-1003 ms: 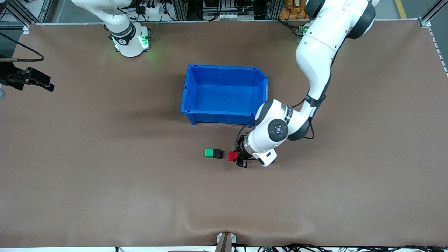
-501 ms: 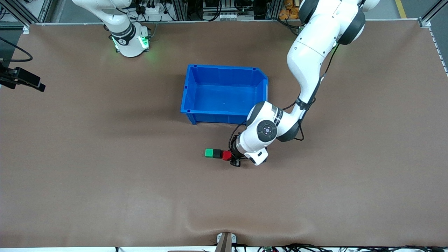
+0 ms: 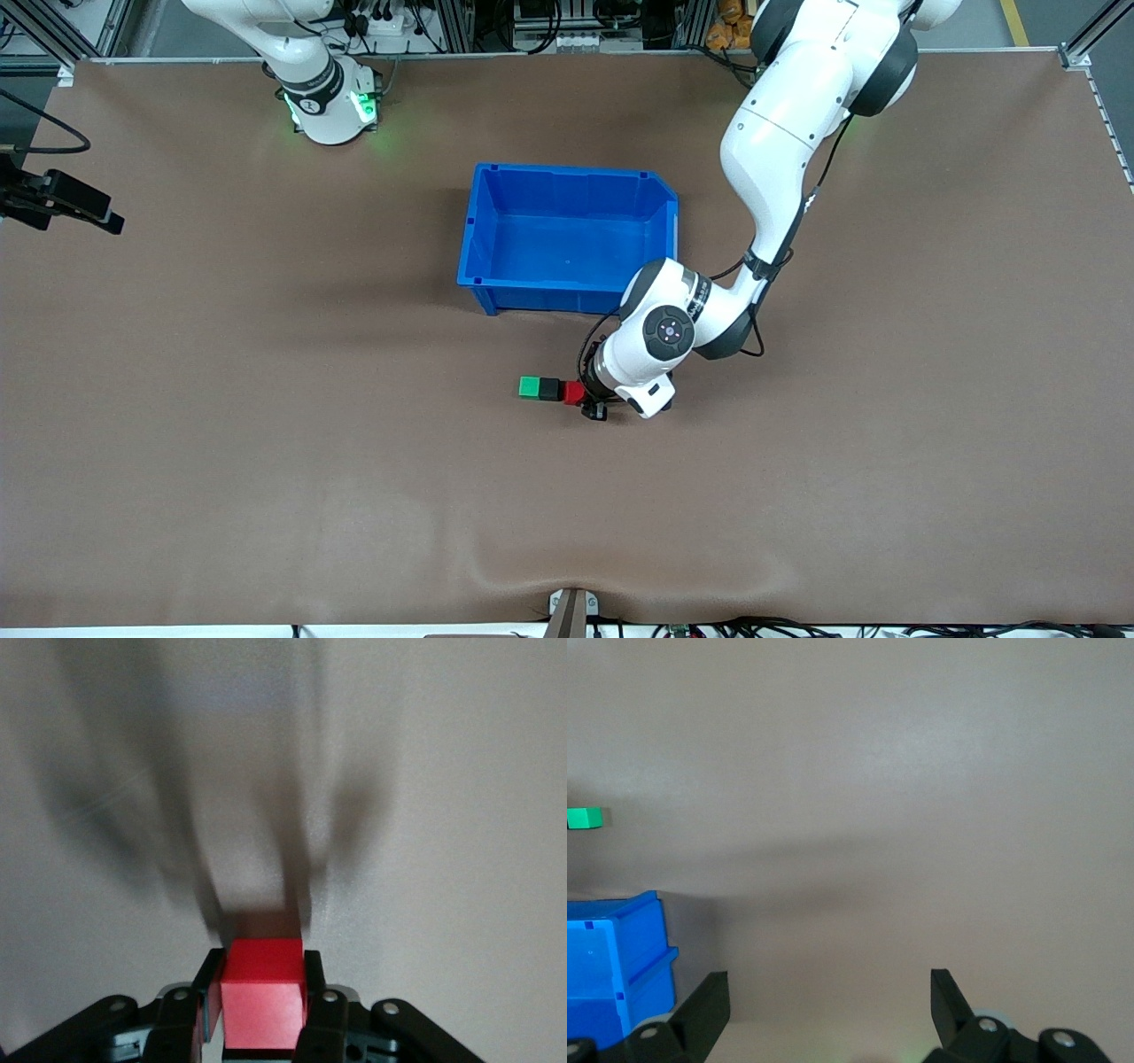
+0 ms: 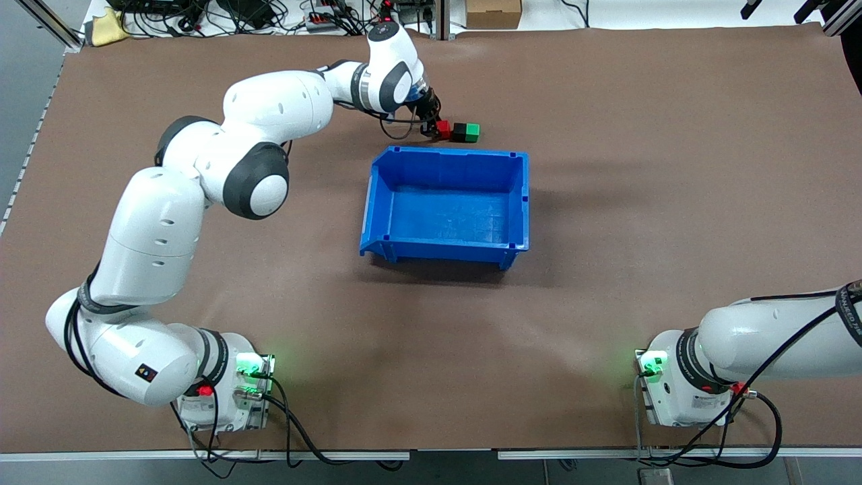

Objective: Attach green and red cubes to black cube
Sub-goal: 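Lower the red cube against the black cube's free side with the left gripper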

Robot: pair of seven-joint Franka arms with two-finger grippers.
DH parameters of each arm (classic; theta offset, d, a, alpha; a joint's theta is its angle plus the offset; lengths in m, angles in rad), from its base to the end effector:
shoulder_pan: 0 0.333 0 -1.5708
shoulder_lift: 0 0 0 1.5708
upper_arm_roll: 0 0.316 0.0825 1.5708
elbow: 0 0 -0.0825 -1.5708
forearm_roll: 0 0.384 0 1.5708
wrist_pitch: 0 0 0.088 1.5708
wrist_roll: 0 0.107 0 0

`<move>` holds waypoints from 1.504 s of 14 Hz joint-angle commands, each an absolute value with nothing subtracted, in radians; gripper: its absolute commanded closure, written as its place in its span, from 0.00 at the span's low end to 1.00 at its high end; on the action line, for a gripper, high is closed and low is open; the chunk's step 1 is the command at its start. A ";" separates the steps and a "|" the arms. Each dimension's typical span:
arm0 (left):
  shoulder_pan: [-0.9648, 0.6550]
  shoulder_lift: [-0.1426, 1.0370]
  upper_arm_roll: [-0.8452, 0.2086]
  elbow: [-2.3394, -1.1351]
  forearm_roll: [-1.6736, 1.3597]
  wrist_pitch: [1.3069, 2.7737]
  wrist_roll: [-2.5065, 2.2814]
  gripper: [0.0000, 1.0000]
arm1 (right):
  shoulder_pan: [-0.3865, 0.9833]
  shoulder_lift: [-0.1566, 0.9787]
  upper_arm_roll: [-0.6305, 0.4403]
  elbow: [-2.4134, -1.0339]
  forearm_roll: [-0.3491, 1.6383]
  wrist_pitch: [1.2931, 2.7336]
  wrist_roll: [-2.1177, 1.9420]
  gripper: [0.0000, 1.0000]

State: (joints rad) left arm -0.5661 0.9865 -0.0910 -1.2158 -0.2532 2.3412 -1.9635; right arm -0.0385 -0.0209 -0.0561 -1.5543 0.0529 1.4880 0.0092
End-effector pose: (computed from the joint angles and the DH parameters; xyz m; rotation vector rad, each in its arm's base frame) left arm 0.6199 -0.4575 0.1872 2.1200 2.0091 -0.3258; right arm 0.5377 -0.0453 0.6367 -3.0811 0.1551 0.0665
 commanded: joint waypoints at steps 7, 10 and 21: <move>-0.589 0.996 -0.071 -1.186 -0.258 2.247 -1.976 1.00 | -0.038 -0.009 -0.046 -1.531 0.017 1.473 0.023 0.00; -0.589 0.997 -0.074 -1.181 -0.259 2.259 -1.974 1.00 | -0.017 -0.012 -0.046 -1.528 0.026 1.468 0.052 0.00; -0.588 1.012 -0.074 -1.186 -0.265 2.352 -1.994 0.88 | 0.002 -0.012 -0.051 -1.526 0.028 1.459 0.061 0.00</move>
